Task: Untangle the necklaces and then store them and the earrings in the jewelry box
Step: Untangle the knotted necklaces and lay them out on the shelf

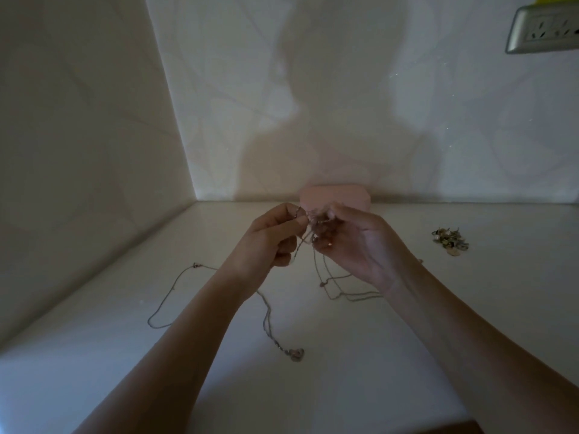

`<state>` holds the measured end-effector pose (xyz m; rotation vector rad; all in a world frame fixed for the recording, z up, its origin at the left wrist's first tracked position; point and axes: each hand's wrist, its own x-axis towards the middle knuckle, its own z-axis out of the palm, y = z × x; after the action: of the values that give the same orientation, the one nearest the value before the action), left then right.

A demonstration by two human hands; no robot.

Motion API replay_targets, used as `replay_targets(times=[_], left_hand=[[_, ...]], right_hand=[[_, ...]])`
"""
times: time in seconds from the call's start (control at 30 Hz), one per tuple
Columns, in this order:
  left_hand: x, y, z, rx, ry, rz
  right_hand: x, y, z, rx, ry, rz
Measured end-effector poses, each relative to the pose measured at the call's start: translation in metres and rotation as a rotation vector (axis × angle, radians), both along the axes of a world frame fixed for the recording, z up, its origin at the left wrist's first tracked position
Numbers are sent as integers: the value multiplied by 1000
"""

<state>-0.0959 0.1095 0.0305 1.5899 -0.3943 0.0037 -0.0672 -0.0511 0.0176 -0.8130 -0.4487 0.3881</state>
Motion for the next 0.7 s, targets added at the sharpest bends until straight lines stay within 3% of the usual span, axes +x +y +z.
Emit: replay_targets(times=[0.13,0.3,0.53,0.63,0.7], left_hand=[[2,-1,-2,-3,-10,60],[6,9,2,-158,-42,158],[9,14,3,-276,-32,207],[13,19,2,-169,11,282],[16,21,-1,72,68,371]], right_hand=[[1,1,0,71,30,-66],[0,-3,4,106,177,-152],[-4,-1,5,93,103,-129],[-3,-3,6,35,77,-174],[-2,-2,4,-71,21,-220]])
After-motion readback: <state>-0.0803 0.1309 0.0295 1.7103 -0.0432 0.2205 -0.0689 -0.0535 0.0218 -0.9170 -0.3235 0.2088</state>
